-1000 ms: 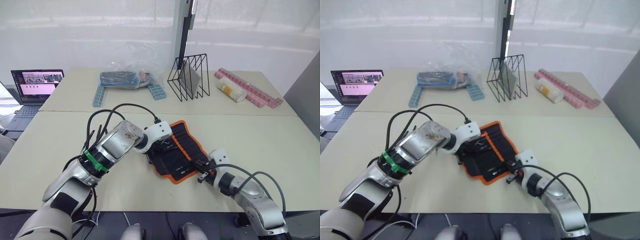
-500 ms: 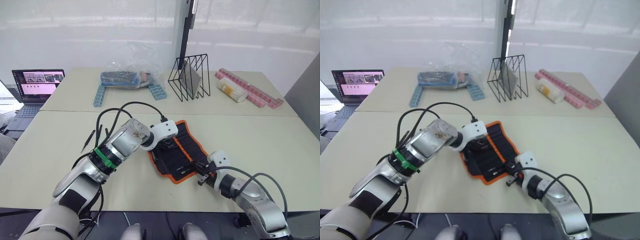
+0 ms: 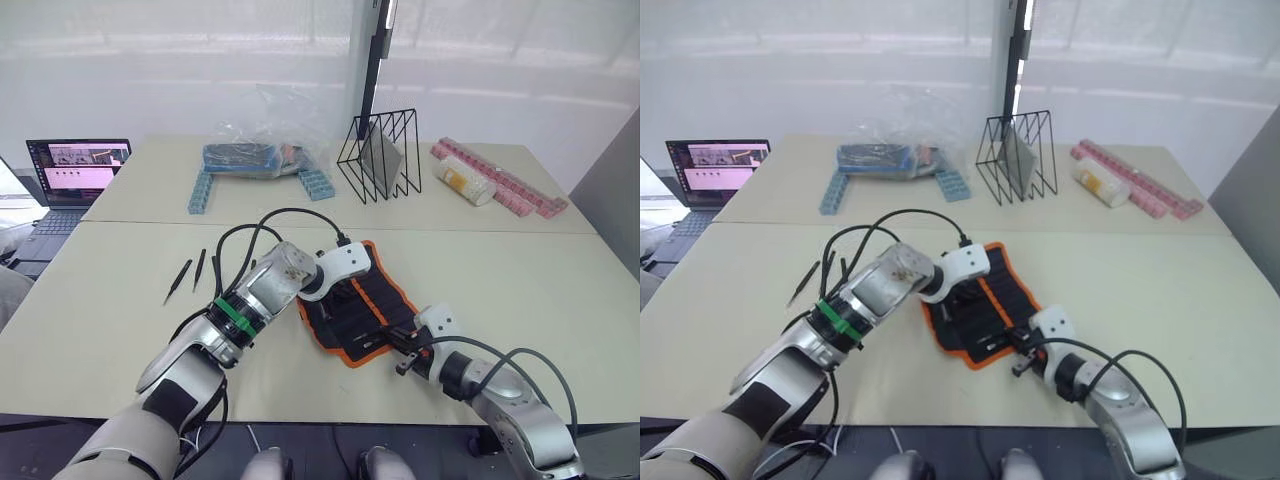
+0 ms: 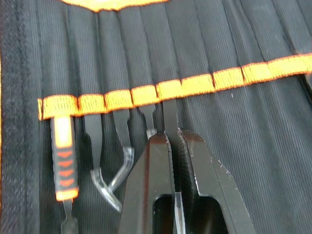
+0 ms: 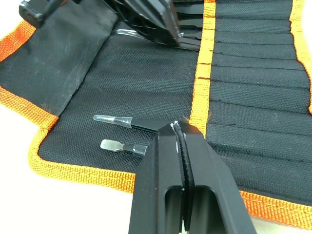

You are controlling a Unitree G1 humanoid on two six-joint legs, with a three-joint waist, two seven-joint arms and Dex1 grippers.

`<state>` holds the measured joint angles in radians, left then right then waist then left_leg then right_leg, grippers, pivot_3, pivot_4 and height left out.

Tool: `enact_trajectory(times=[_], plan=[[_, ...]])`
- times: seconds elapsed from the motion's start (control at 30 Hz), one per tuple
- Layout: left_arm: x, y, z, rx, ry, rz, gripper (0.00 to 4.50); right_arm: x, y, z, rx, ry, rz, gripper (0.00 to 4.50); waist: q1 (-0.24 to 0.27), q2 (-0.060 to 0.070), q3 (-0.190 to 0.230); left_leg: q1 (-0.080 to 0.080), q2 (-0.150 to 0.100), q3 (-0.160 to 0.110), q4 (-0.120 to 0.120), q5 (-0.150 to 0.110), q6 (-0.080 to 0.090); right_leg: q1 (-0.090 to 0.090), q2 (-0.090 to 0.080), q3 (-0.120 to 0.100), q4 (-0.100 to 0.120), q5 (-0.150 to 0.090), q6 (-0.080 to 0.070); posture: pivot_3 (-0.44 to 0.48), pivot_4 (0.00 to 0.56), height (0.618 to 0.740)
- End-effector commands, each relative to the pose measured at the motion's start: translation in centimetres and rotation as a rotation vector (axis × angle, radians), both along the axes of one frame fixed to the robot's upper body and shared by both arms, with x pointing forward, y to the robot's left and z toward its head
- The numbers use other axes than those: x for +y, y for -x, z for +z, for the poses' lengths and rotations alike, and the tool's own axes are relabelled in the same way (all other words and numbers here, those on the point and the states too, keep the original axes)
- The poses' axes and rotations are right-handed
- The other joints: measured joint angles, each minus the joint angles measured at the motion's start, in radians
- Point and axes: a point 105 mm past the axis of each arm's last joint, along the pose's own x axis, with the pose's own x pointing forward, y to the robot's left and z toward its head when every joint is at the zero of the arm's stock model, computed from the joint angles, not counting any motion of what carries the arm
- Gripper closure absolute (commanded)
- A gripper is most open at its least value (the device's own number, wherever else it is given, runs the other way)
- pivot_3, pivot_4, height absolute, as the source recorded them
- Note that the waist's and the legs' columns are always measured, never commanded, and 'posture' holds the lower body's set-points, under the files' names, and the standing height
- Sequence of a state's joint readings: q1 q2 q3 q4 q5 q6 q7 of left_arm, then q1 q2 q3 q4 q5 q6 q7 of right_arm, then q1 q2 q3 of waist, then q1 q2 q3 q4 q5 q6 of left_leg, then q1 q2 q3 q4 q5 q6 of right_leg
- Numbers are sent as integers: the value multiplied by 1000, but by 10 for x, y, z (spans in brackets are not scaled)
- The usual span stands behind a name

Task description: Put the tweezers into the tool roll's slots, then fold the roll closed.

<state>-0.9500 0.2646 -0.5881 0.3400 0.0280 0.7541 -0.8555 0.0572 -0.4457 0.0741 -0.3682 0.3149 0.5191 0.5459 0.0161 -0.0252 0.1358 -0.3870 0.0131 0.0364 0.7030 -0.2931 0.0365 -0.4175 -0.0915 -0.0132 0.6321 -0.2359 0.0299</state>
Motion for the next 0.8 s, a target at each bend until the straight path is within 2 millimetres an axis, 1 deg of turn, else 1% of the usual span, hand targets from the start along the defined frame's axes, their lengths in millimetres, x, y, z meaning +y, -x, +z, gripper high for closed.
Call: enact_trajectory(times=[0.03, 0.27, 0.37, 0.43, 0.53, 0.63, 0.7, 0.8], plan=[[-5, 0, -3, -14, 15, -11, 4500, -2, 15, -31, 145, 41, 3, 4464, 0, 0, 0, 0, 0, 0, 0, 0, 0, 0, 0, 0, 0, 0, 0, 0, 150, 722], [-4, -1, -10, -14, 32, -5, 4500, -2, 16, -31, 152, 43, 6, 4464, 2, 0, 0, 5, 0, -2, 0, -1, 1, 7, 0, 0, -1, 0, 1, 0, 150, 722], [-5, 0, -12, -13, 34, -7, 4500, -1, 15, -27, 124, 27, 6, 4464, 2, 0, 0, 8, 0, -3, 0, -1, 2, 12, 0, 0, -2, -1, 2, 0, 150, 722], [-5, 0, -13, -15, 31, -9, 4500, -1, 11, -20, 86, -3, -3, 4464, 2, 0, 0, 9, 0, -3, 0, -1, 2, 13, 0, 0, -2, -1, 2, 0, 150, 722], [-5, 0, -14, -15, 30, -13, 4500, -2, 2, 2, -3, -75, -13, 4464, 3, 0, 0, 9, 0, -4, 0, -1, 2, 13, 0, 0, -2, -1, 2, 0, 150, 722], [-4, 1, -15, -17, 22, -18, 4500, -2, -1, 11, -43, -100, -10, 4464, 2, 0, 0, 9, 0, -4, 0, -1, 2, 13, 0, 0, -2, -1, 2, 0, 150, 722], [-4, 2, -16, -16, 20, -20, 4500, -4, -2, 12, -46, -97, -16, 4464, 3, 0, 0, 8, 0, -4, 0, -1, 2, 13, 0, 0, -2, -1, 2, 0, 150, 722], [-5, 3, -17, -13, 21, -21, 4500, -9, -3, 5, -14, -49, -38, 4464, 3, 0, 0, 8, 0, -4, 0, -1, 2, 13, 0, 0, -2, -1, 2, 0, 150, 722]])
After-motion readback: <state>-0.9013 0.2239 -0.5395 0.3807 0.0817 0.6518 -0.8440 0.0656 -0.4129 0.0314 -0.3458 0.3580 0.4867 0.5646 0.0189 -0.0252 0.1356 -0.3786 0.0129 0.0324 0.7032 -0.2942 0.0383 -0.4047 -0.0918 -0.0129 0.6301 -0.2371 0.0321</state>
